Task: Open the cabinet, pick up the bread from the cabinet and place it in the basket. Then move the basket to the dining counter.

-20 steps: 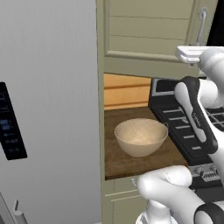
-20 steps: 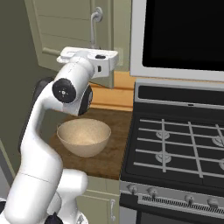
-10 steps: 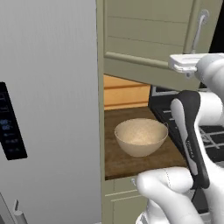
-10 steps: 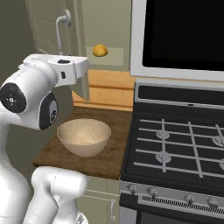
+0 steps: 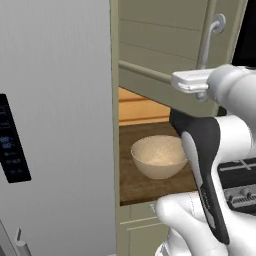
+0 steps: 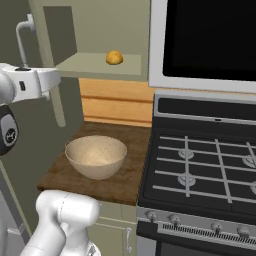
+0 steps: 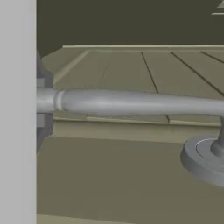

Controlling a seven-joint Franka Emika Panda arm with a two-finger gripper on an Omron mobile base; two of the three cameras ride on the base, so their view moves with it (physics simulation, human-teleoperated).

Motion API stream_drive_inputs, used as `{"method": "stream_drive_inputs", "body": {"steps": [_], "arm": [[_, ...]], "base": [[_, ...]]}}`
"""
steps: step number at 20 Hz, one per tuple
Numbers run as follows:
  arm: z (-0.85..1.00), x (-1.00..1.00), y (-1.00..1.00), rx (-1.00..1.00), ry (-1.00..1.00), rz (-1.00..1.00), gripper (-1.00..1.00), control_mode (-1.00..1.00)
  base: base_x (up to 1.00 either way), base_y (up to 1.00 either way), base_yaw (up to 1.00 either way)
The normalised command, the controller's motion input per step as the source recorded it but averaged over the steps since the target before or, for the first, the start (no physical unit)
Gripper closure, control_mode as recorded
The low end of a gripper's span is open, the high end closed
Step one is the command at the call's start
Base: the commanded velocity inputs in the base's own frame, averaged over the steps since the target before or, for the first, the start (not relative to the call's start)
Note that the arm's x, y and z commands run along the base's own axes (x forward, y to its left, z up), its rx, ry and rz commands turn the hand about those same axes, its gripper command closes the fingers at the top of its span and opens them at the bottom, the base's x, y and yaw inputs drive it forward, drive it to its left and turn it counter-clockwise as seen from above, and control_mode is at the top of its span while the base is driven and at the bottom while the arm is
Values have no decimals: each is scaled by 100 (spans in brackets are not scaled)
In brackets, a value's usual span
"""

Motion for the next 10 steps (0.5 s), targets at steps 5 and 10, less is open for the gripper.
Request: {"method": "stream_drive_inputs", "body": {"steps": [5, 10], "arm": [[14, -28, 10, 0, 9, 0, -100, -100], [3, -93, -44, 0, 0, 0, -100, -100]], "base": [[0, 0, 0], [0, 0, 0]]}}
